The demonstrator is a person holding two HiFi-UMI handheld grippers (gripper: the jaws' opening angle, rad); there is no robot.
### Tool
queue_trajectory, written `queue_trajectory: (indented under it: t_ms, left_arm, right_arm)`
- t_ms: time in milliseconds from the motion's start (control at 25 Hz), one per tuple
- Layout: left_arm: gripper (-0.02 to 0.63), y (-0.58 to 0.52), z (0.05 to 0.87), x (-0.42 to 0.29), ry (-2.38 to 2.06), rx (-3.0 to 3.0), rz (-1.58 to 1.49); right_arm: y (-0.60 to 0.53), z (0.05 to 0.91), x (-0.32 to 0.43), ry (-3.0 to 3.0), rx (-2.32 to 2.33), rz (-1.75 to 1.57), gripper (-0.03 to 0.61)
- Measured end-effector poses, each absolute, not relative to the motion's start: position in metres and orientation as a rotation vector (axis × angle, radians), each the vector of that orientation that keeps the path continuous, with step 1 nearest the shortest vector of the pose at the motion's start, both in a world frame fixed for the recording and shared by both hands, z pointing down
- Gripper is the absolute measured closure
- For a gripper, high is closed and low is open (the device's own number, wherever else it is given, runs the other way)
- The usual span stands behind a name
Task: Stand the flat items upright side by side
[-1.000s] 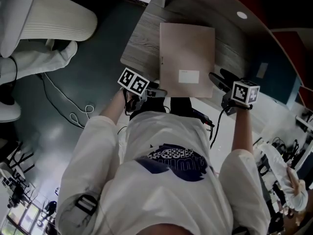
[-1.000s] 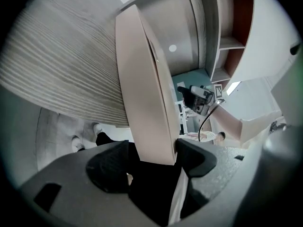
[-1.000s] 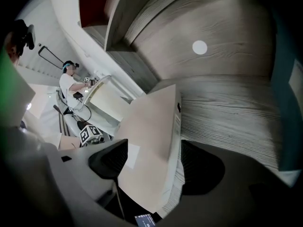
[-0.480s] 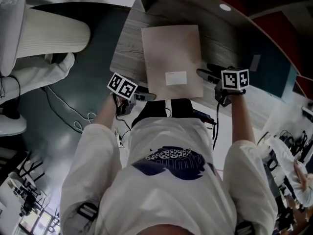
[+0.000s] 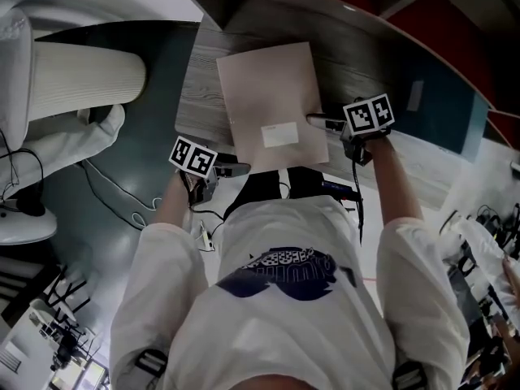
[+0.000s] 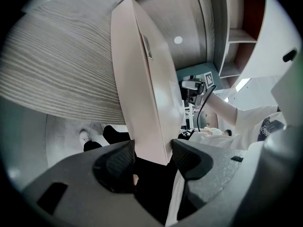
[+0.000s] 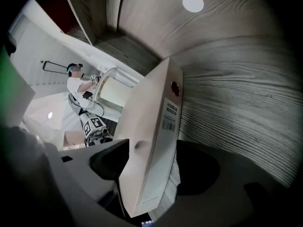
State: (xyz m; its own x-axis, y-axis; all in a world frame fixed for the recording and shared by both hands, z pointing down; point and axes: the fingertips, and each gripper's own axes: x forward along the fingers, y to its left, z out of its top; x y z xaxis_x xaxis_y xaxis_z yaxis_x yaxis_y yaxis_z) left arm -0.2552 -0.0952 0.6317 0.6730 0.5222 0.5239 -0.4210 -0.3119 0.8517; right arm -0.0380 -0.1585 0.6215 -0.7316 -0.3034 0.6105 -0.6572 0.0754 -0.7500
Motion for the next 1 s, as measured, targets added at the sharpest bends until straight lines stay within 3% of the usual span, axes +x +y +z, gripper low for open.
queue_trajectory:
  t_ms: [200,1000]
  left_arm:
    - [0.362,-0.0946,0.6295,-0.2547,0.071,1.641,0.961]
    - [0.370,-0.0945,0.6326,-0.2560,0.098,1.674,0.989]
  right_arm:
    - [-0.1564,0.6237,-0.0409,-2.078,0.902,1.738,0.306]
    - [-0.1551,0.6162,-0.0404,-2.063,0.880,1.714,0.351]
